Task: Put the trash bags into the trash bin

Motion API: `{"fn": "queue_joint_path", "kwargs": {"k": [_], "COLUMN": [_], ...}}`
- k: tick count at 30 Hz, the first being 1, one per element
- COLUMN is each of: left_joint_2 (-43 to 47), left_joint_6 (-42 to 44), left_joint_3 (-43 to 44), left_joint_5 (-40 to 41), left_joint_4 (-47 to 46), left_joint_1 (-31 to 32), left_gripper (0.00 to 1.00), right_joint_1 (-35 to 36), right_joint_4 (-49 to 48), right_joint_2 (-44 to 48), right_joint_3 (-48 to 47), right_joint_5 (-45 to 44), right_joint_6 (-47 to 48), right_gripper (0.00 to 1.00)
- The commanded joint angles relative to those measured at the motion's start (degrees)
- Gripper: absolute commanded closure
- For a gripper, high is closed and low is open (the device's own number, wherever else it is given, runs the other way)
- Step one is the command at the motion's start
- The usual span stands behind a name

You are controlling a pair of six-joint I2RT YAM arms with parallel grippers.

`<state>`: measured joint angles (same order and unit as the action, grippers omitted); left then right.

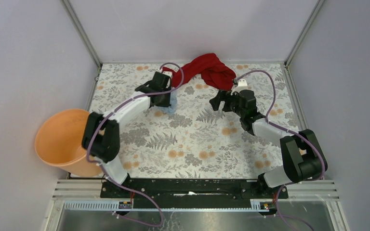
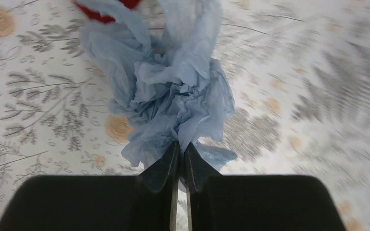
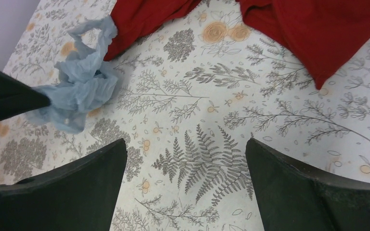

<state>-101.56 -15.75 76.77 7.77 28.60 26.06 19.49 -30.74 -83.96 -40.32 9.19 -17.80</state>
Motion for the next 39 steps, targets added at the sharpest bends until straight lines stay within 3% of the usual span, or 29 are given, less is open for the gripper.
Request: {"fn": "queue_joint_path", "kwargs": {"k": [1,5,7,11,13,15,18,23,31,33,36,39], "left_joint_2": [12.01,16.83,17.69,16.94,16.39,14.64,14.08,18.22,22.31,22.94,23.41,26.25], "left_joint_6": [3.09,4.51,0.53,-19.27,-27.73,-31.95,-27.44,-13.03,-6.18,-4.89,-3.91,-6.35], "left_joint_3": [-4.1,-8.95,-13.48,-27.41,-34.21,-36.94,-37.41,-34.41,-32.74,-32.36,-31.48,-32.17], "left_joint_5": [-19.26,-35.46,-41.43,-54.46,-55.05,-55.63,-53.83,-39.55,-25.54,-23.67,-21.28,-21.03], "left_joint_4": [-5.04,-7.87,-12.21,-40.69,-58.04,-64.24,-57.58,-35.36,-24.97,-23.79,-21.42,-21.39], "left_joint_1": [0.13,0.13,0.08,0.85,2.12,2.93,3.84,9.91,20.17,22.24,24.93,25.75], "left_gripper": [0.9,0.92,0.94,1.0,1.0,1.0,1.0,0.96,0.88,0.78,0.48,0.3], "right_joint_1": [-0.07,-0.03,-0.08,-0.07,-0.07,-0.13,-0.06,-0.08,-0.06,-0.26,-1.54,-2.68], "right_joint_4": [-4.31,-6.67,-2.83,8.36,12.82,16.48,20.19,26.56,38.93,40.29,40.9,41.63], "right_joint_2": [-0.48,0.78,2.27,7.24,9.77,11.79,14.07,16.86,14.63,13.63,12.2,10.92], "right_joint_3": [-2.18,-1.63,-2.8,-5.25,-6.24,-6.67,-5.77,-2.78,-4.29,-4.63,-4.29,-3.79], "right_joint_5": [6.53,12.55,11.92,5.8,4.36,3.59,4.42,7.87,11.7,12.51,15.58,16.68], "right_joint_6": [-1.9,-6.04,-6.74,-6.65,-5.87,-5.68,-6.89,-6.38,-8.5,-9.14,-8.43,-5.53], "right_gripper": [0.0,0.0,0.0,0.0,0.0,0.0,0.0,0.0,0.0,0.0,0.01,0.04]}}
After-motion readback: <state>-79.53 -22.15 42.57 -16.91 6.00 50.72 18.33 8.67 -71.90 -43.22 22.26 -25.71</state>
